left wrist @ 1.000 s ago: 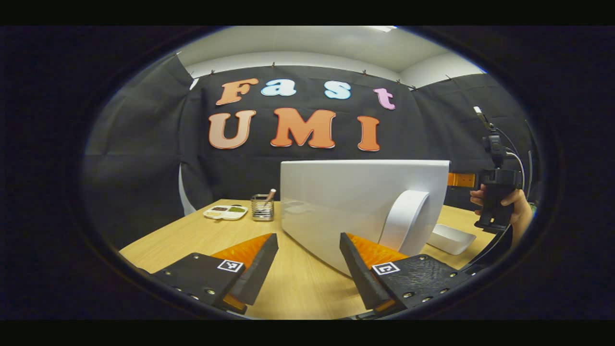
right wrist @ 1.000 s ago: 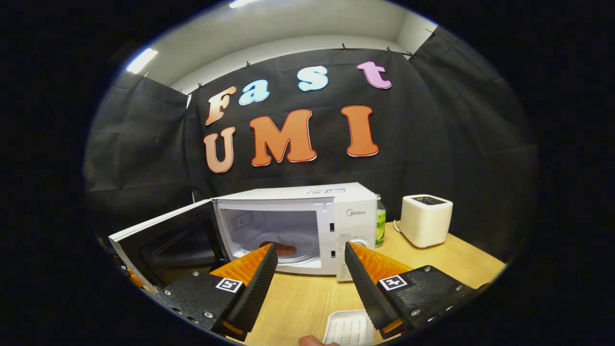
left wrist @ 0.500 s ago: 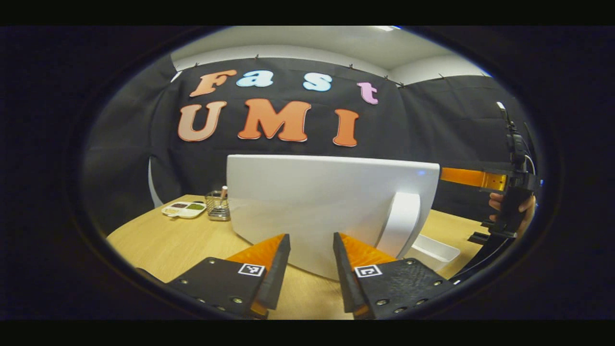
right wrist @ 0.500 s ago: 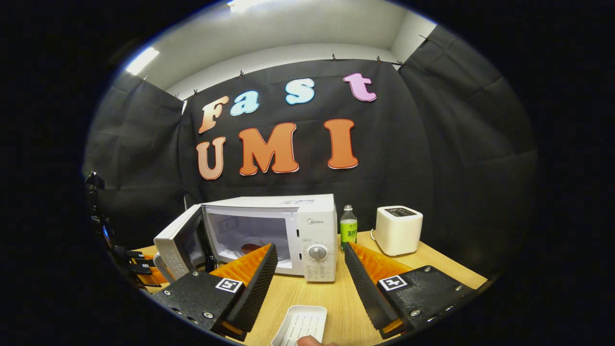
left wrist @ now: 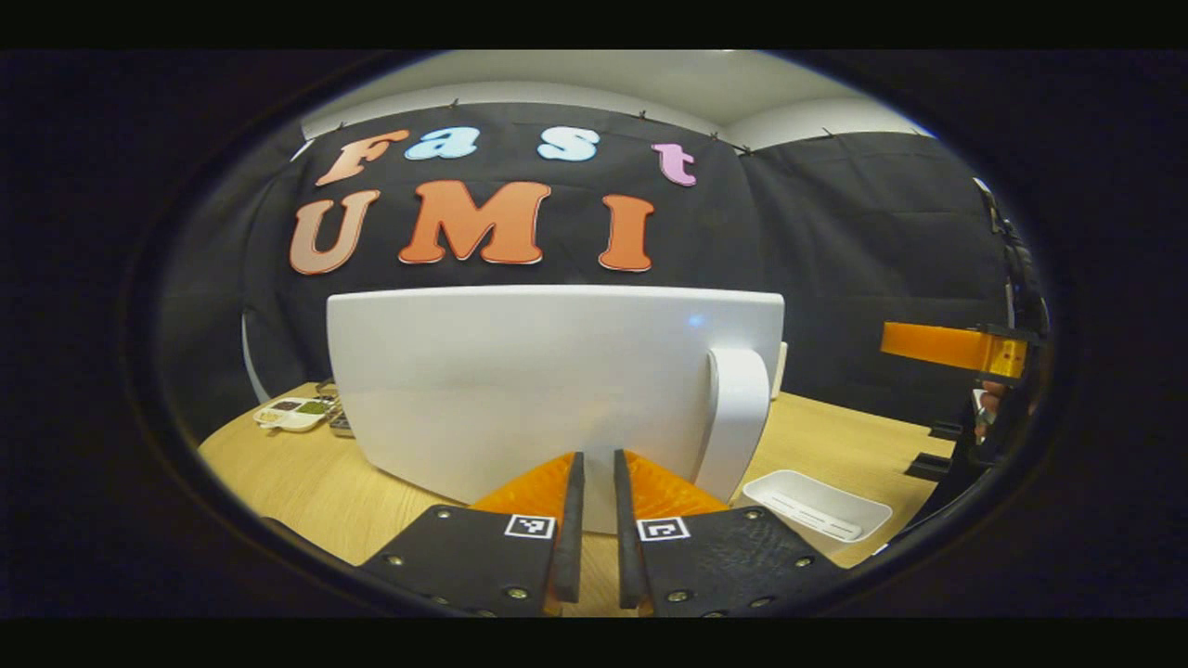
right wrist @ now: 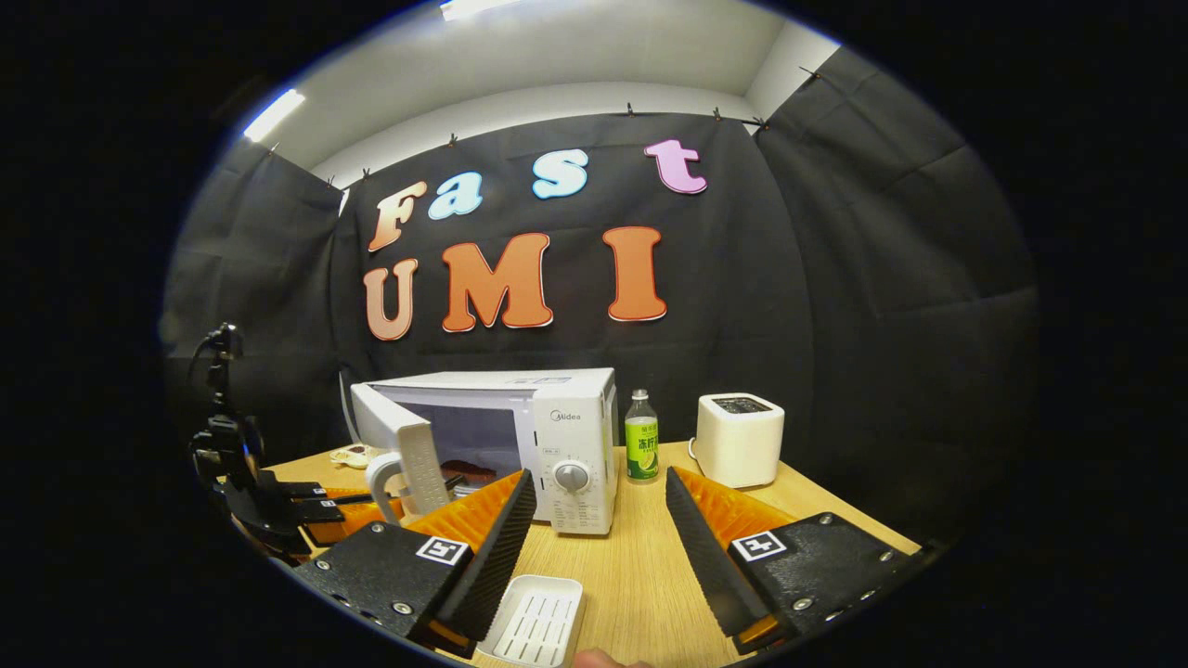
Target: Open the microwave oven with the left hand, put the food in, and close the microwave oven.
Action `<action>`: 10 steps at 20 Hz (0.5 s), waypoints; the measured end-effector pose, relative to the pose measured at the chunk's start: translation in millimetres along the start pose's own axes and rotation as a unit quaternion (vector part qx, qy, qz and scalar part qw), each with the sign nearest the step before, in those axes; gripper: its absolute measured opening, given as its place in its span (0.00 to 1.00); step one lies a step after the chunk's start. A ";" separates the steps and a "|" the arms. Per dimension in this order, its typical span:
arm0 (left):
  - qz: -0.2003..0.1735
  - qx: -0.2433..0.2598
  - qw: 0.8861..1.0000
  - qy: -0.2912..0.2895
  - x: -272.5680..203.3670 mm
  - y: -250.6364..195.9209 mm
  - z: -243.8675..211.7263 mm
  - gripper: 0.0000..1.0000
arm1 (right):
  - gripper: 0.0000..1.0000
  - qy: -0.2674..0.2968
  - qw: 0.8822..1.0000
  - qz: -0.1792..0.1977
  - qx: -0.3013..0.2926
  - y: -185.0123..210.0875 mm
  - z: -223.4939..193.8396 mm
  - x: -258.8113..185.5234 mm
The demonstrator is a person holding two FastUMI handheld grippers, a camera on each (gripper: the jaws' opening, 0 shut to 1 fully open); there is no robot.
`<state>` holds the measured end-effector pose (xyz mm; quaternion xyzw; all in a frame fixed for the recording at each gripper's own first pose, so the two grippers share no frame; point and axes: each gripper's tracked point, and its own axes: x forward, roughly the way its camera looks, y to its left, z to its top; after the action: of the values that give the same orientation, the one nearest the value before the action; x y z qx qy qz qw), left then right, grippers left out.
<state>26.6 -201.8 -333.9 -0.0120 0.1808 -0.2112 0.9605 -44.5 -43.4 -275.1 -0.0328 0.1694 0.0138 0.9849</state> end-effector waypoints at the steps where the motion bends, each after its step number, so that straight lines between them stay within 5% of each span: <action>1: 0.004 -0.004 1.000 0.003 9.8 0.2 -2.0 0.14 | 0.88 -0.001 1.000 -0.001 -0.001 -2.9 0.3 -0.1; 10: 0.039 0.035 0.998 0.019 85.2 7.8 -4.1 0.12 | 0.88 0.001 1.000 -0.024 0.003 -28.2 0.1 -6.5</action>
<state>100.2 -229.4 -367.7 0.0323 0.1919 -0.1797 0.9643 -49.4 -71.7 -271.1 -0.0336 0.1700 -0.0106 0.9848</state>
